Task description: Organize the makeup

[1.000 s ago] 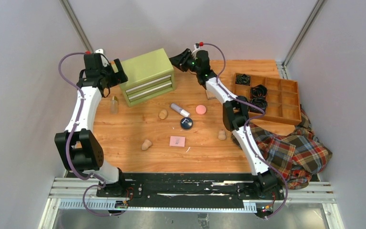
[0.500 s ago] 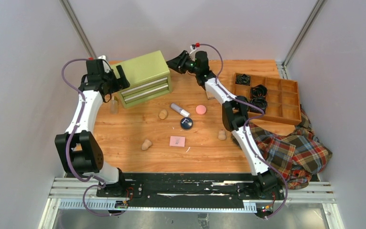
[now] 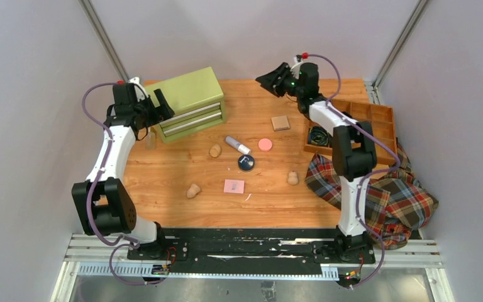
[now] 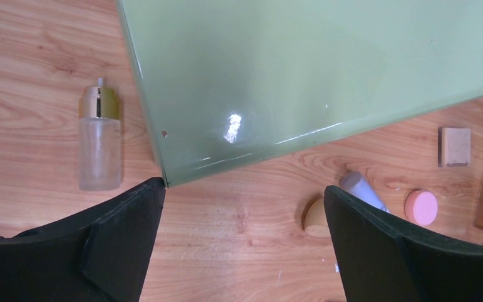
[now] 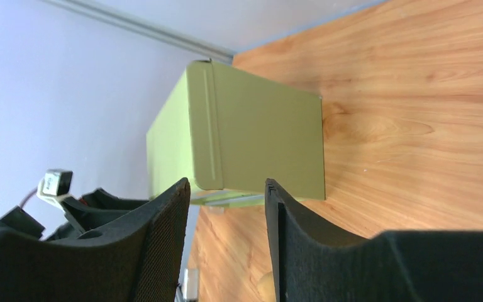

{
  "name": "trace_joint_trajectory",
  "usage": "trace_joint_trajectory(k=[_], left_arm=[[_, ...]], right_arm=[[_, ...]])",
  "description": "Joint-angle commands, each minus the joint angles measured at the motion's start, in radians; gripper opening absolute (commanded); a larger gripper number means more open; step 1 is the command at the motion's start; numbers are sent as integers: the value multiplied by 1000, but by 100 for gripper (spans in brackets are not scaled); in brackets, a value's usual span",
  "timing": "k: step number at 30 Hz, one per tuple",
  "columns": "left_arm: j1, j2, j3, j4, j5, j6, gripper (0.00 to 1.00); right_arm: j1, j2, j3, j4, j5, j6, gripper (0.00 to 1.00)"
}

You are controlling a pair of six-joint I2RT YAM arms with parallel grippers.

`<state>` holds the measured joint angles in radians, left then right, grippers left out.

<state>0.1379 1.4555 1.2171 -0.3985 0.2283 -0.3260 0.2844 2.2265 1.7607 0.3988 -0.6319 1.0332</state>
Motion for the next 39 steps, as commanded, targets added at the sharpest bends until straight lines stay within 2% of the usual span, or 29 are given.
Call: trace_joint_trajectory(k=[1, 6, 15, 19, 22, 27, 31, 33, 39], left_arm=[[-42, -59, -14, 46, 105, -26, 99], [-65, -68, -29, 43, 109, -15, 99], [-66, -134, 25, -51, 73, 39, 99], [-105, -156, 62, -98, -103, 77, 100], [-158, -135, 112, -122, -209, 118, 100], [-169, -41, 189, -113, -280, 121, 99], [-169, 41, 239, -72, -298, 109, 99], [-169, 77, 251, -42, -285, 93, 99], [-169, 150, 292, -50, -286, 105, 99]], right_arm=[[24, -120, -245, 170, 111, 3, 47], [124, -139, -385, 298, 152, 57, 45], [285, -94, -406, 382, 279, 95, 43], [349, -28, -403, 528, 378, 187, 35], [391, 15, -362, 540, 441, 211, 35], [420, 75, -265, 509, 472, 205, 39], [427, 119, -193, 457, 465, 204, 46], [432, 135, -171, 452, 473, 209, 54], [435, 189, -111, 450, 480, 240, 55]])
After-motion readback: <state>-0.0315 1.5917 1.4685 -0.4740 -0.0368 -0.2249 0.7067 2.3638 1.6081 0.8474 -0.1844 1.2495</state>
